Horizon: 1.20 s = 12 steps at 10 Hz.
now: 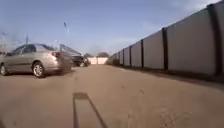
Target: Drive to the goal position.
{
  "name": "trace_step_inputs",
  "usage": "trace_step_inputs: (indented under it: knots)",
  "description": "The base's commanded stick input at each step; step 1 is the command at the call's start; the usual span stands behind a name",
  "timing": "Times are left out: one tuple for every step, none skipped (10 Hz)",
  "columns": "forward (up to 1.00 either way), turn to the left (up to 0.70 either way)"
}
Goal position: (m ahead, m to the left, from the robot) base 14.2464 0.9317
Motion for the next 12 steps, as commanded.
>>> trace_step_inputs:
  knots:
    - [1.00, 0.00]
    - [1.00, 0.00]
    - [1.00, 0.00]
    - [1.00, 0.00]
    - [1.00, 0.00]
    - [1.00, 0.00]
    - [1.00, 0.00]
    - [1.00, 0.00]
    - [1.00, 0.00]
    - [1.00, 0.00]
    - [1.00, 0.00]
    - [1.00, 0.00]
